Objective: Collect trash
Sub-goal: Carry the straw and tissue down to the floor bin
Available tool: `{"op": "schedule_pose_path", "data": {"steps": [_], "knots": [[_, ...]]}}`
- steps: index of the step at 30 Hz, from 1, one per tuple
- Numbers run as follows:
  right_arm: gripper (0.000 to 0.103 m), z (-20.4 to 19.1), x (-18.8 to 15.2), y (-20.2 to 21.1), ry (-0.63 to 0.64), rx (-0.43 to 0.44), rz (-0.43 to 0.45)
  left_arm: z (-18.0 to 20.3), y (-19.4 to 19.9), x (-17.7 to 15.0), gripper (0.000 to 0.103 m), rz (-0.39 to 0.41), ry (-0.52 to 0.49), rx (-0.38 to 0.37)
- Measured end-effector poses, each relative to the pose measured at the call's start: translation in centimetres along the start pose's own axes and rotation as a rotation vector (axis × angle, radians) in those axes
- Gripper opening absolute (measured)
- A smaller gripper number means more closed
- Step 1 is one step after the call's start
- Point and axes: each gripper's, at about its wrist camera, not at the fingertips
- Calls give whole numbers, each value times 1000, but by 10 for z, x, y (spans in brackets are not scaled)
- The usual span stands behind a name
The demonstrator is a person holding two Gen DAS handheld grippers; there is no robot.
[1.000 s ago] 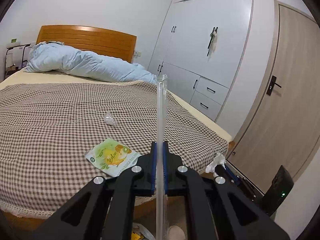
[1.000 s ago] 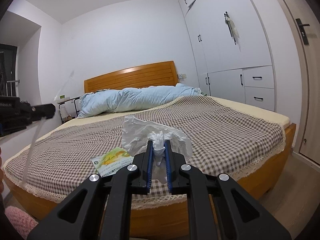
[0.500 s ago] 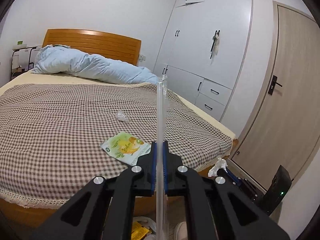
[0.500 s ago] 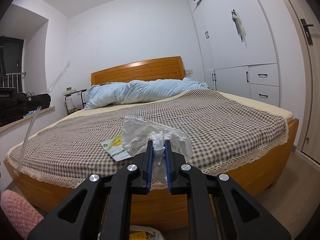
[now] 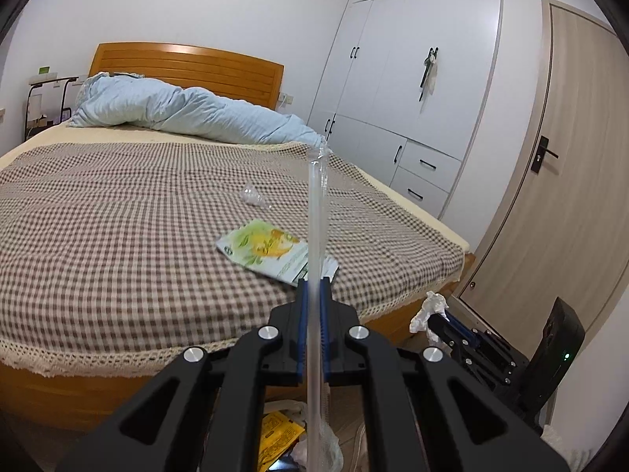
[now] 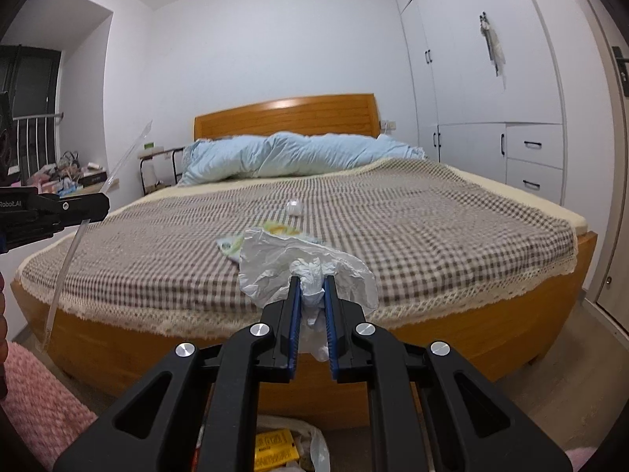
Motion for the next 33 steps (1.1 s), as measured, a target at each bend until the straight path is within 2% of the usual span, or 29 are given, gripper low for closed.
{"op": "schedule_pose_path", "data": {"steps": [8, 14, 19, 27, 33], "knots": [[12, -12, -28, -10, 42, 8, -102, -6, -9, -35, 3, -5, -1, 3], [12, -20, -50, -22, 48, 2, -183, -18, -26, -70, 3, -40, 19, -23], [12, -26, -64, -37, 80, 1, -231, -23, -46, -98, 3, -101, -1, -19], [12, -30, -81, -63, 73, 30, -313, -27, -60, -122, 3, -150, -40, -4], [12, -32, -85, -73, 38, 64, -353, -32, -68, -131, 3, -185, -28, -18]]}}
Point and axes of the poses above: each gripper's, at about its wrist camera, not at the fingertips, and y roughly against the way its jaws point, z to its right, x to its top, and after that the axes turned 14 degrees about -y, right-handed
